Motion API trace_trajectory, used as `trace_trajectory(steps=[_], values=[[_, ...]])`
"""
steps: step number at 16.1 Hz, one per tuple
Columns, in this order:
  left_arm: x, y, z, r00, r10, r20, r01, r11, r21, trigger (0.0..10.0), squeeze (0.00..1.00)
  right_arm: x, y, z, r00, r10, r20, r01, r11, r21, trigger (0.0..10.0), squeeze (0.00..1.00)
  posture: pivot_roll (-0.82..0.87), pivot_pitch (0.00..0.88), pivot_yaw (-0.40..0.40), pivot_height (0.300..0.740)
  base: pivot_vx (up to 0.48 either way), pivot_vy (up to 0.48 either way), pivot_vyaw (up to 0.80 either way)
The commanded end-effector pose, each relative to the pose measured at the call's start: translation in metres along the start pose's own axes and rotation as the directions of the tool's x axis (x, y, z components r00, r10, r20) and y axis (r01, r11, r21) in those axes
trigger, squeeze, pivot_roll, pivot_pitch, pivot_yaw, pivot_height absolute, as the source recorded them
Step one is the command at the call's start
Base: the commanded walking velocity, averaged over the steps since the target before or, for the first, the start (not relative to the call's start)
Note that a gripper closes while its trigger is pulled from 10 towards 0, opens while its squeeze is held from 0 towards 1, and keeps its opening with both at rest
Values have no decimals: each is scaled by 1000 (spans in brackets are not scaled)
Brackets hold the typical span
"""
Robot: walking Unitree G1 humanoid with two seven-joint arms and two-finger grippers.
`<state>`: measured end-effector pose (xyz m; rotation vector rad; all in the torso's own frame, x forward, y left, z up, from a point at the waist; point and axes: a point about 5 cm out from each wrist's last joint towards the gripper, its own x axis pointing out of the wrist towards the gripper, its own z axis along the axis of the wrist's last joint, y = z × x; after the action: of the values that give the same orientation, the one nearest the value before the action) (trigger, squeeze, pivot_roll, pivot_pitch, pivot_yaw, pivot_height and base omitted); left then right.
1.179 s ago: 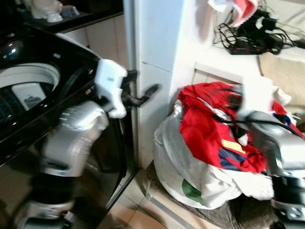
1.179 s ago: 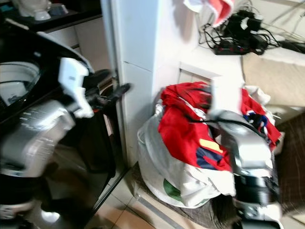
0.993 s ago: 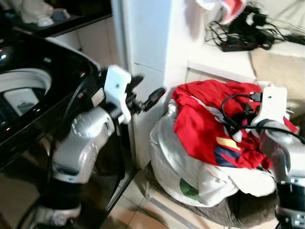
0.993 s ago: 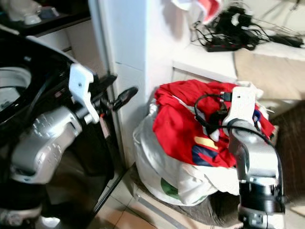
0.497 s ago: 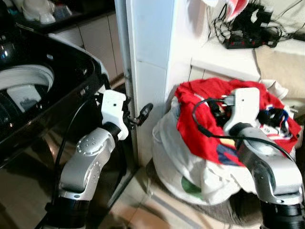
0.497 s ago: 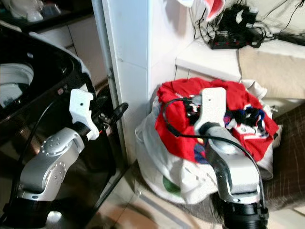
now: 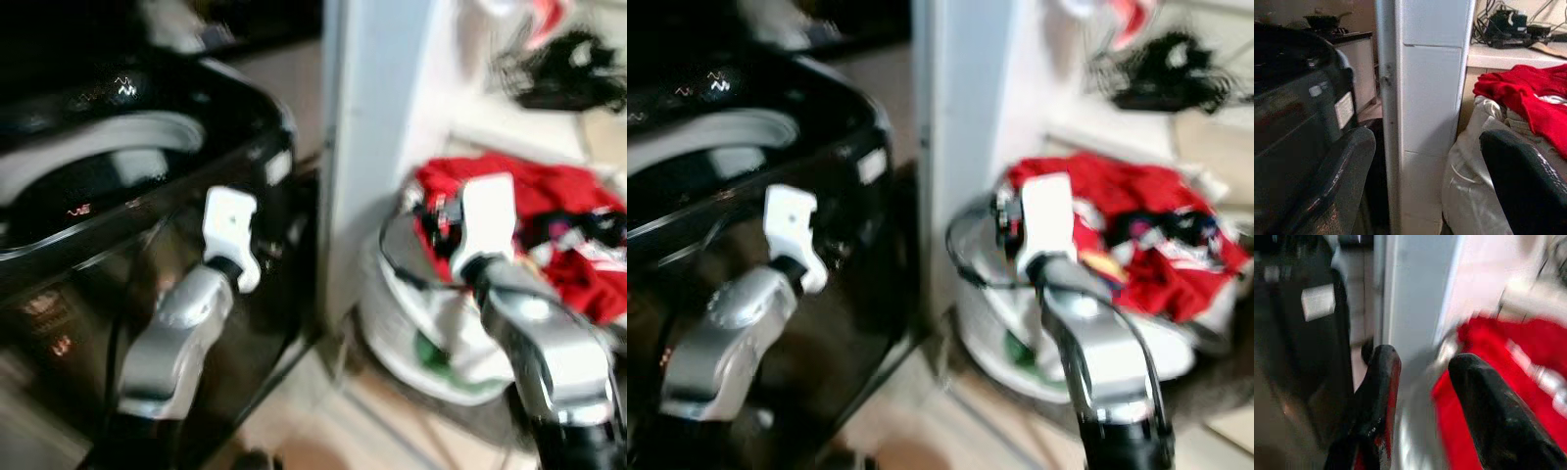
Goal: Clothes washing
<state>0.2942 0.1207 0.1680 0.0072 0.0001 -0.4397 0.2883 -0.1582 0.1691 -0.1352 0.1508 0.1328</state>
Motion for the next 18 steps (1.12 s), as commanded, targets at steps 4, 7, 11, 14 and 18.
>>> trace_trajectory(steps=[4, 7, 11, 14, 18], values=[[2, 2, 11, 999, 8, 36, -9, 1000, 21, 10000, 0, 1, -1, 8, 999, 1, 34, 0, 1000, -17, 10000, 0, -58, 0, -6, 740, 306, 0, 0], [0, 3, 7, 1000, 5, 21, -6, 999, 35, 10000, 0, -1, 3, -1, 1000, 12, 21, -11, 999, -53, 10000, 0, -57, 0, -7, 740, 411, 0, 0], [-2, 3, 2, 1000, 9, 0, -9, 999, 48, 10000, 0, -4, 6, -11, 998, 59, -24, -59, 998, 22, 10000, 0, -58, 0, -4, 740, 421, 0, -148], [-3, 4, 2, 1000, 15, -3, -15, 999, 48, 10000, 0, -5, 8, -12, 996, 81, -25, -81, 997, 3, 10000, 0, -58, 0, -5, 740, 420, 0, -267], [-4, 4, 0, 1000, 17, -14, -16, 998, 55, 10000, 0, -7, 11, -14, 995, 96, -29, -96, 995, 14, 10000, 0, -60, 0, -2, 740, 416, 0, 0]])
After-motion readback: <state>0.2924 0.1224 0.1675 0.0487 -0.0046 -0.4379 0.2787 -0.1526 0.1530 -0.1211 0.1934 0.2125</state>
